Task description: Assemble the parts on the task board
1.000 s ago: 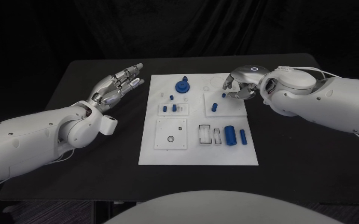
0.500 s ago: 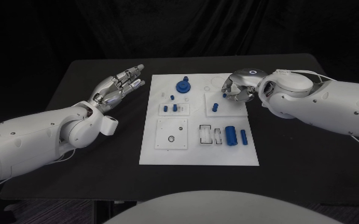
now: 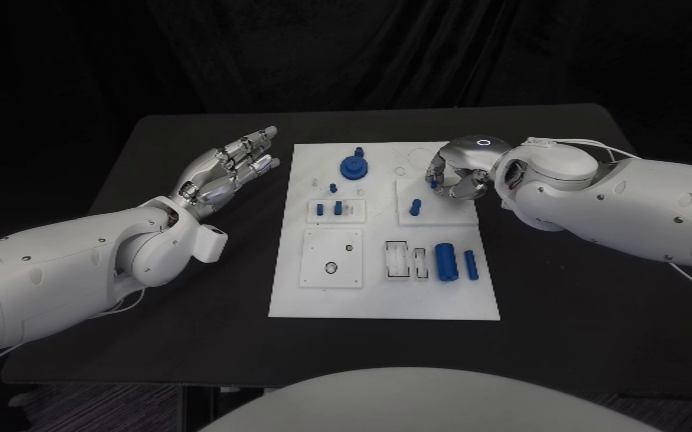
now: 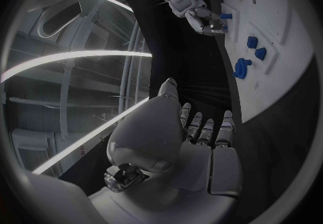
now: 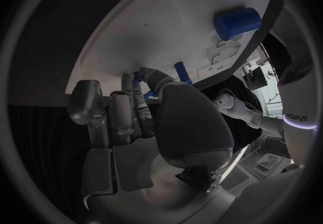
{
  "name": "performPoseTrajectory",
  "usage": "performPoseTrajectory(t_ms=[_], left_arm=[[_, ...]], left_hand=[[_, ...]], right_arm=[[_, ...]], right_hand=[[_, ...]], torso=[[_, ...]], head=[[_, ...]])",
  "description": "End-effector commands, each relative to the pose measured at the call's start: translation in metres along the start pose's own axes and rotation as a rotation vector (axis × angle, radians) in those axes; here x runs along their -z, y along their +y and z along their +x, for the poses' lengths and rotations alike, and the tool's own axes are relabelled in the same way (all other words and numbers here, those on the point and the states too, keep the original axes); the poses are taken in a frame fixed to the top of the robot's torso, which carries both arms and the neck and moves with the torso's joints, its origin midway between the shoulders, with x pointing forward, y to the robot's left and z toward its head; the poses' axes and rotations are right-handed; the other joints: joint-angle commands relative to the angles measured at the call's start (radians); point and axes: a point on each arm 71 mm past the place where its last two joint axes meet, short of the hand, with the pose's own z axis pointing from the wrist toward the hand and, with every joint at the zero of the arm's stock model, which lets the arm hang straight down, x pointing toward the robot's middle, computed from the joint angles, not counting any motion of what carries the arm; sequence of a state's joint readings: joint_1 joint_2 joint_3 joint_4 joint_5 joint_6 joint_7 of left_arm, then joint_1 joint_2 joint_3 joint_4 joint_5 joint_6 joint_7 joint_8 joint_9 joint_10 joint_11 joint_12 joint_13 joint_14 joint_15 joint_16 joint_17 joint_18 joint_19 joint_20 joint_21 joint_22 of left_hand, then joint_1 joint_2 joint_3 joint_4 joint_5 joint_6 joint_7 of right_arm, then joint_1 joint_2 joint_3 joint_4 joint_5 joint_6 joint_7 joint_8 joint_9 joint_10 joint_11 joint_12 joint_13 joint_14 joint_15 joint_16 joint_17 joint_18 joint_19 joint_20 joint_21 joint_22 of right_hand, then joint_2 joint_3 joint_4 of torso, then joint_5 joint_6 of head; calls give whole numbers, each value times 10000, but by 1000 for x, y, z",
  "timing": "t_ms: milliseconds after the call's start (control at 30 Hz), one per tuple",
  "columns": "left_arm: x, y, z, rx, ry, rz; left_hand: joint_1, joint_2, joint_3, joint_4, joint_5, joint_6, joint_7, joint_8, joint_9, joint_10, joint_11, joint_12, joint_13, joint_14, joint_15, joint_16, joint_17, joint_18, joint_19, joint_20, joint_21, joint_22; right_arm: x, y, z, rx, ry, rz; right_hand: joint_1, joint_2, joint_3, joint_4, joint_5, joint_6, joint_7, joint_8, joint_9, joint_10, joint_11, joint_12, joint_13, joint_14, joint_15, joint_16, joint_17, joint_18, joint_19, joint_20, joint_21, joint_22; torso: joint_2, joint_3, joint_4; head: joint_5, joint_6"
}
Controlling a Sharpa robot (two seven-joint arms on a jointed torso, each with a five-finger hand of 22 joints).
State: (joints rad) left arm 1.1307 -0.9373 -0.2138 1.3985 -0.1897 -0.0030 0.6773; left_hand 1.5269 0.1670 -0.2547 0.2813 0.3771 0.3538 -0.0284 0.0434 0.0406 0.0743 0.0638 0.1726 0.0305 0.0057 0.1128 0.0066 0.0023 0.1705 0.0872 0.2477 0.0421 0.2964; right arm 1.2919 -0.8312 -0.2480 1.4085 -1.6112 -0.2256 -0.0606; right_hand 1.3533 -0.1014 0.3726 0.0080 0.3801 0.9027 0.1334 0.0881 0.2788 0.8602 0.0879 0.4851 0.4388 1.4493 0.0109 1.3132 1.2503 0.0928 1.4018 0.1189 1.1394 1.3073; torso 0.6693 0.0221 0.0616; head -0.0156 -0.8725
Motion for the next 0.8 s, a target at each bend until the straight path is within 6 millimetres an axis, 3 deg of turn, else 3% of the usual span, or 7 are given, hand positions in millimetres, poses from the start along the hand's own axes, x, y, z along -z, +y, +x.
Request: performPoseTrajectory(t_ms=[33, 400, 433, 500, 800], left_arm=[[0, -6, 2, 208, 106, 965], [2, -2, 2, 263, 116, 831], [2, -1, 3, 269, 119, 817], [2, -1, 3, 279, 124, 799], [3, 1, 3, 303, 135, 748]], left_hand=[[127, -15, -2, -81, 59, 8, 78, -33, 7, -4, 63, -21, -10, -1, 66, -45, -2, 92, 21, 70, 38, 39], [179, -5, -2, -97, 179, 41, 142, -26, 14, 0, 80, -11, -8, 15, 112, -39, 3, 97, 73, 141, 61, 77], [219, 29, 4, -101, 415, 37, 167, -27, 14, -4, 91, -14, -9, 19, 143, -38, 4, 99, 94, 182, 67, 56], [240, 40, 5, -105, 541, 36, 171, -27, 14, -5, 91, -14, -9, 23, 155, -37, 5, 99, 103, 195, 68, 48], [266, 58, 8, -108, 682, 44, 179, -26, 15, 0, 111, -7, -8, 45, 176, -29, 12, 101, 128, 215, 78, 63]], right_arm=[[-1, 1, 0, -12, -131, -118], [-4, 2, 1, 16, -111, -163], [-5, 2, 1, 18, -119, -172], [-5, 2, 1, 20, -141, -185], [-5, 3, -2, 1, -515, -294]], right_hand=[[-18, 120, 12, -53, 64, 98, -6, 88, 47, 75, -7, 62, 13, 54, -10, 53, 34, -87, 58, -28, 80, 1548], [80, 292, 65, -160, 90, 616, -17, 393, 350, 229, -97, 161, 1, 110, -96, 132, 53, -146, 198, -115, 428, 1619], [111, 330, 77, -188, 93, 679, -13, 433, 407, 273, -117, 164, -15, 129, -116, 140, 47, -158, 230, -133, 503, 1635], [120, 349, 74, -203, 88, 742, -10, 473, 455, 298, -125, 158, -31, 137, -124, 140, 37, -159, 236, -145, 518, 1636], [436, 552, 124, -479, 89, 1178, -8, 759, 841, 680, -188, 134, -160, 180, -187, 158, 1, -183, 283, -213, 682, 1665]], torso=[[1, -9, -14], [8, -7, -12], [9, -7, -12], [8, -8, -11], [4, -16, -7]], head=[[15, -2], [52, -2], [59, -2], [62, -2], [123, -2]])
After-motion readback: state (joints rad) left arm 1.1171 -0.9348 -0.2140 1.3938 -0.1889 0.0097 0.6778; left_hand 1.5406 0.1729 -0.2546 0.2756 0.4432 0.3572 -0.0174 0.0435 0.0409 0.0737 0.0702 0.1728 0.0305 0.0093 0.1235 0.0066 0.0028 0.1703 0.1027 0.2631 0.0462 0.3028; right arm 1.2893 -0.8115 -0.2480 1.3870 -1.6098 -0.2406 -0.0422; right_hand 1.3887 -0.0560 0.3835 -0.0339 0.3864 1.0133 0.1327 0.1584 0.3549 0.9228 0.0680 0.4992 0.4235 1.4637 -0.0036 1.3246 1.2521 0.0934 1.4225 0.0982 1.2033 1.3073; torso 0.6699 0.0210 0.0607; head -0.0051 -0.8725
